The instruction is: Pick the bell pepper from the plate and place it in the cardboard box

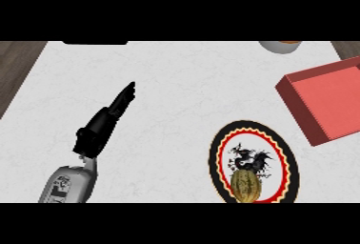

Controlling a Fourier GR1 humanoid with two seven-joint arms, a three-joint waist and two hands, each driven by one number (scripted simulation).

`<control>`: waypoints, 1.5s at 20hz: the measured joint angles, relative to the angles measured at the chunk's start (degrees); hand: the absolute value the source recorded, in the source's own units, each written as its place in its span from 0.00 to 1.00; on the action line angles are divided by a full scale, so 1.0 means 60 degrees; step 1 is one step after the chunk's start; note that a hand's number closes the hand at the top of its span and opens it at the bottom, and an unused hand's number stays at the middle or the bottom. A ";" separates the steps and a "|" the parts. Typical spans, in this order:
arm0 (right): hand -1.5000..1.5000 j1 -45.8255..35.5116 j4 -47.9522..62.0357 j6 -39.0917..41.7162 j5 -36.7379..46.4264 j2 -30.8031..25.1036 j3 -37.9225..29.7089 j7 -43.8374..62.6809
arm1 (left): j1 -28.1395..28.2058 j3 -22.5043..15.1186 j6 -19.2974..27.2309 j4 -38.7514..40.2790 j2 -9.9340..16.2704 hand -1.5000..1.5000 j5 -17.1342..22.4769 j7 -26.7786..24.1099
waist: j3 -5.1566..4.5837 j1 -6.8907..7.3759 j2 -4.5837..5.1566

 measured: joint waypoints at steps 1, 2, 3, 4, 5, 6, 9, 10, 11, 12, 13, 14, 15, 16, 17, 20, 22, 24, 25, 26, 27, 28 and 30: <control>1.00 -0.0382 0.0246 -0.0047 0.0175 0.0061 0.0172 0.0060 | 0.0088 -0.0097 0.0019 -0.0036 -0.0048 0.50 -0.0079 -0.0054 | 0.0001 0.0038 0.0006; 1.00 -0.0678 0.0394 -0.0167 0.0372 0.0202 0.0347 0.0142 | 0.0133 -0.0061 -0.0039 -0.0098 0.0016 0.50 -0.0067 -0.0084 | 0.0000 0.0052 0.0007; 1.00 -0.0997 0.0535 -0.0252 0.0553 0.0300 0.0479 0.0247 | 0.0157 -0.0105 -0.0006 -0.0159 -0.0022 0.50 -0.0126 -0.0046 | 0.0002 0.0056 0.0007; 1.00 -0.1304 0.0621 -0.0423 0.0767 0.0423 0.0641 0.0421 | 0.0182 -0.0119 -0.0035 -0.0262 -0.0020 0.50 -0.0117 0.0059 | 0.0002 0.0071 0.0007; 1.00 -0.1669 0.0882 -0.0546 0.0996 0.0506 0.0804 0.0515 | 0.0119 -0.0161 -0.0005 -0.0335 -0.0084 0.50 -0.0138 0.0195 | 0.0003 0.0105 0.0015; 1.00 -0.1971 0.1132 -0.0616 0.1225 0.0569 0.0930 0.0514 | 0.0079 -0.0099 -0.0041 -0.0313 -0.0070 0.50 -0.0094 0.0222 | 0.0003 0.0102 0.0017; 1.00 -0.2625 0.1840 -0.1085 0.1999 0.0915 0.1354 0.0172 | -0.0024 -0.0075 -0.0025 -0.0161 -0.0127 0.50 -0.0134 0.0178 | 0.0005 0.0108 0.0030; 1.00 -0.2893 0.2071 -0.1186 0.2264 0.1005 0.1512 0.0144 | -0.0087 -0.0074 -0.0012 -0.0111 -0.0168 0.50 -0.0141 0.0170 | 0.0006 0.0112 0.0034; 1.00 -0.3185 0.2349 -0.1324 0.2511 0.1136 0.1655 0.0119 | 0.0023 -0.0128 -0.0011 -0.0221 -0.0174 0.50 -0.0178 0.0190 | 0.0007 0.0144 0.0036; 1.00 -0.3401 0.2623 -0.1484 0.2760 0.1280 0.1784 0.0036 | 0.0080 -0.0099 -0.0054 -0.0183 -0.0136 0.50 -0.0167 0.0106 | 0.0006 0.0148 0.0038; 1.00 -0.3637 0.2949 -0.1653 0.2995 0.1407 0.1882 -0.0033 | 0.0178 -0.0087 -0.0096 -0.0318 -0.0106 0.50 -0.0129 0.0118 | 0.0007 0.0167 0.0041; 1.00 -0.3712 0.3039 -0.1817 0.3184 0.1580 0.1973 -0.0025 | 0.0228 -0.0016 -0.0144 -0.0304 -0.0068 0.50 -0.0076 0.0080 | 0.0006 0.0134 0.0032; 1.00 -0.3875 0.3363 -0.1996 0.3378 0.1760 0.2052 -0.0085 | 0.0249 -0.0083 -0.0120 -0.0315 -0.0111 0.50 -0.0139 0.0045 | 0.0006 0.0141 0.0036; 1.00 -0.3970 0.3702 -0.2211 0.3578 0.1912 0.2127 -0.0280 | 0.0135 -0.0114 -0.0064 -0.0349 -0.0180 0.50 -0.0177 0.0172 | 0.0009 0.0149 0.0045; 1.00 -0.4118 0.3998 -0.2367 0.3785 0.2076 0.2231 -0.0317 | 0.0233 -0.0103 -0.0114 -0.0371 -0.0137 0.50 -0.0163 0.0065 | 0.0011 0.0162 0.0048; 0.00 -0.4669 0.4988 -0.2183 0.4044 0.2425 0.2359 -0.0106 | 0.0082 -0.0095 -0.0165 -0.0291 -0.0144 0.50 -0.0158 0.0087 | 0.0015 0.0231 0.0081; 0.00 -0.4818 0.5625 -0.1953 0.4079 0.2660 0.2368 -0.0058 | -0.0078 -0.0133 -0.0108 -0.0258 -0.0242 0.50 -0.0196 0.0146 | 0.0022 0.0251 0.0102; 0.00 -0.5044 0.6203 -0.1818 0.4159 0.2905 0.2383 -0.0078 | -0.0167 -0.0072 -0.0149 -0.0208 -0.0206 0.50 -0.0171 0.0168 | 0.0024 0.0267 0.0111; 0.00 -0.5161 0.6502 -0.1765 0.4193 0.2959 0.2358 -0.0152 | -0.0149 -0.0036 -0.0214 -0.0247 -0.0159 0.50 -0.0122 0.0177 | 0.0028 0.0273 0.0113; 0.00 -0.5218 0.6770 -0.1705 0.4231 0.3002 0.2348 -0.0299 | -0.0147 -0.0101 -0.0124 -0.0194 -0.0237 0.50 -0.0220 0.0156 | 0.0029 0.0272 0.0118; 0.00 -0.5277 0.7026 -0.1612 0.4222 0.2964 0.2287 -0.0512 | -0.0153 -0.0161 -0.0083 -0.0160 -0.0299 0.50 -0.0275 0.0150 | 0.0035 0.0283 0.0132; 0.00 -0.5391 0.7216 -0.1550 0.4189 0.3074 0.2229 -0.0602 | -0.0111 -0.0178 -0.0067 -0.0081 -0.0313 0.50 -0.0312 0.0028 | 0.0035 0.0285 0.0134; 0.00 -0.5502 0.7559 -0.1234 0.3907 0.3169 0.1936 -0.0853 | -0.0124 -0.0093 -0.0130 -0.0080 -0.0241 0.50 -0.0254 -0.0012 | 0.0040 0.0289 0.0139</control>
